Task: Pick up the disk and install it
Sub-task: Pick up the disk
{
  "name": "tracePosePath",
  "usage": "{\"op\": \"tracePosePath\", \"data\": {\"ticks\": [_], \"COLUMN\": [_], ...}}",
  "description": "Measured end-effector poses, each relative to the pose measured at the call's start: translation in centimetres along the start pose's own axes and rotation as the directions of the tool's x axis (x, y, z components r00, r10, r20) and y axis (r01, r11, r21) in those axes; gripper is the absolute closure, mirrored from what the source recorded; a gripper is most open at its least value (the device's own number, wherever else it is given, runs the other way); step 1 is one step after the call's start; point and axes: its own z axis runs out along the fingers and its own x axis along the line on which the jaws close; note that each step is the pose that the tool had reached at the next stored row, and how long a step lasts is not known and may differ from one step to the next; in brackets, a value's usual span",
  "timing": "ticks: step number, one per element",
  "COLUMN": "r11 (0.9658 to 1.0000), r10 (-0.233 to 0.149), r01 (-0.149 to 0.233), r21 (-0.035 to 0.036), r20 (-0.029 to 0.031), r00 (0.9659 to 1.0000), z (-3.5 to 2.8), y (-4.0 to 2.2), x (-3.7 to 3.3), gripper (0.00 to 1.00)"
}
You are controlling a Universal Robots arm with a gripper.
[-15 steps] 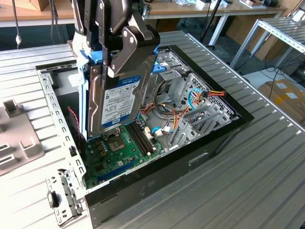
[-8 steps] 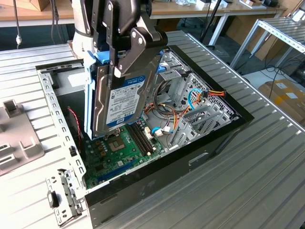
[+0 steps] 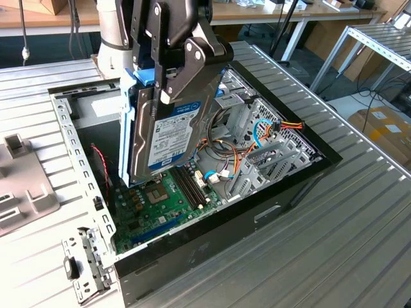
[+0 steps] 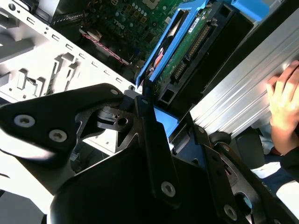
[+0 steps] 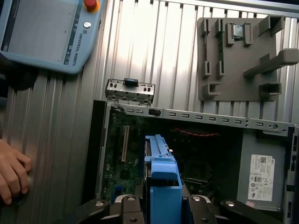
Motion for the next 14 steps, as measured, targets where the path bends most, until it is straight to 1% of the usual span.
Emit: {"op": "tracePosePath", "data": {"ticks": [4, 12, 14], "r11": [1.0000, 1.0000, 1.0000], "r10": [0.000, 0.000, 0.000], "r01": [0.000, 0.000, 0.000], "r21": [0.0000, 0.0000, 0.0000], "r20": [0.0000, -0.0001, -0.0001], "r00": [1.0000, 1.0000, 1.0000], "z": [0.01, 0.03, 0.04], "y": [-0.39, -0.93, -1.25], "x": [0.13, 0.31, 0.39], "gripper": [0.63, 0.63, 0.63]}}
